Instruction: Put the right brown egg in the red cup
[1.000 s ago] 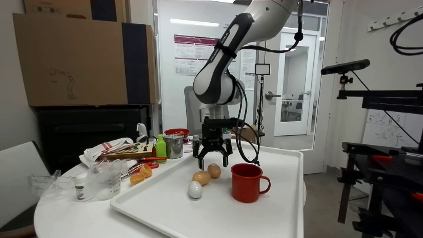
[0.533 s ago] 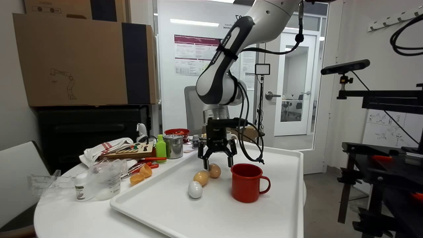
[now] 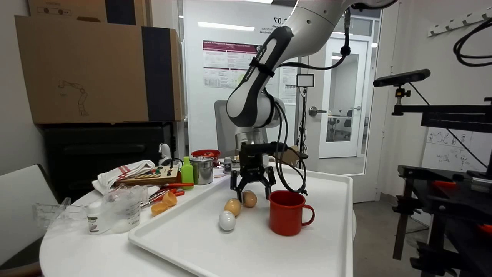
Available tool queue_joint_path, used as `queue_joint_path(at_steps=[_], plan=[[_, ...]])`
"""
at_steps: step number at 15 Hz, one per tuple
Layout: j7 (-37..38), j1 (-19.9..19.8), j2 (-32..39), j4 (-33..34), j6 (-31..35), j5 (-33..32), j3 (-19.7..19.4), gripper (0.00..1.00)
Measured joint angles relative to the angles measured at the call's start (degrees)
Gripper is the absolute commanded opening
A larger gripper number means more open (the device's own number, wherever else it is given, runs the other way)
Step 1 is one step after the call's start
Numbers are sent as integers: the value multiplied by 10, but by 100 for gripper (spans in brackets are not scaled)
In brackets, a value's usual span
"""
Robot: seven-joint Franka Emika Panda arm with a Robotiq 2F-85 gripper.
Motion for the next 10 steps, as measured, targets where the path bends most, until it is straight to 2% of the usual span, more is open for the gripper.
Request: queue_joint_path(at_steps=[4, 5, 7, 10], plan=[[0, 2, 8, 13, -2, -1, -6, 100], [0, 3, 9, 17, -3, -1, -7, 84], [0, 4, 12, 22, -4, -2, -9, 72], [0, 5, 13, 27, -6, -2, -11, 69]])
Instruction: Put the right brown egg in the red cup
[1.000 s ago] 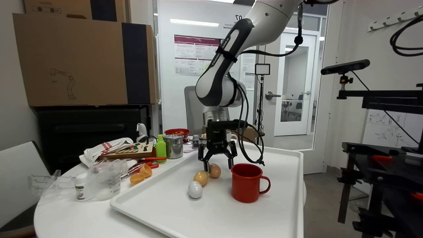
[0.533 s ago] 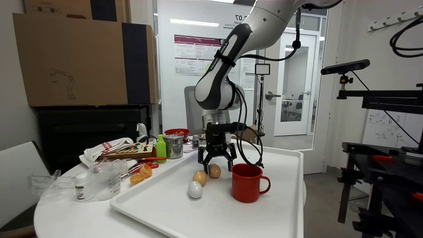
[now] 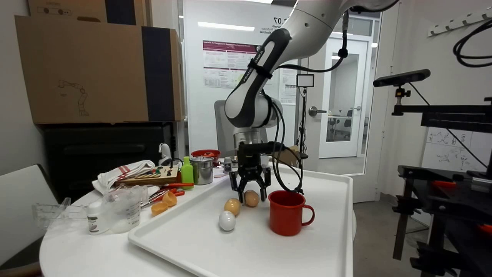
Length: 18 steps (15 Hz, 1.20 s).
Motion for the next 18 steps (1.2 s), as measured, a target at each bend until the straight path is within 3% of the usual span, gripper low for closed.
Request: queue_joint_path(at_steps=[1, 2, 3, 4, 7, 10, 18], plan=[[0, 0, 0, 2, -2, 0, 0, 69], [0, 0, 0, 3, -3, 0, 0, 58], [0, 0, 0, 4, -4, 0, -1, 58], [0, 0, 0, 4, -6, 0, -1, 45], [0, 1, 0, 7, -8, 0, -2, 28], [0, 2, 0, 9, -9, -1, -5, 22], [0, 4, -1, 10, -8, -2, -11, 22]])
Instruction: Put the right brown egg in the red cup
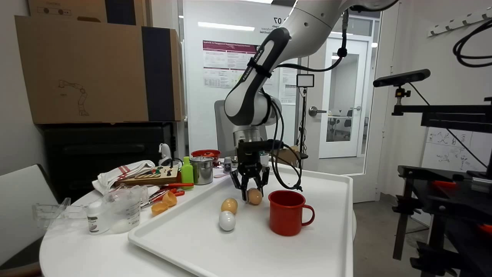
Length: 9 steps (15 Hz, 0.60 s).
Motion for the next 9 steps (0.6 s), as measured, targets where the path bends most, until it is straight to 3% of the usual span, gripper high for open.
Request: queue_joint_path(at_steps=[9], plan=[[0, 27, -59, -54, 37, -15, -7, 22]])
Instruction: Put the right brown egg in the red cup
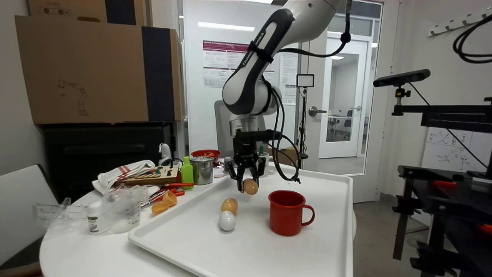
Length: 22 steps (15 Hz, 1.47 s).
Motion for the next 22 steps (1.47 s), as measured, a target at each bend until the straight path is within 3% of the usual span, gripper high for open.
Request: queue_joint_path(at_steps=[10, 16, 22], plan=[[-10, 34, -141, -172, 35, -64, -22, 22], [-82, 26, -193, -242, 29, -65, 8, 22], [-178, -13, -212, -262, -20, -37, 60, 22]])
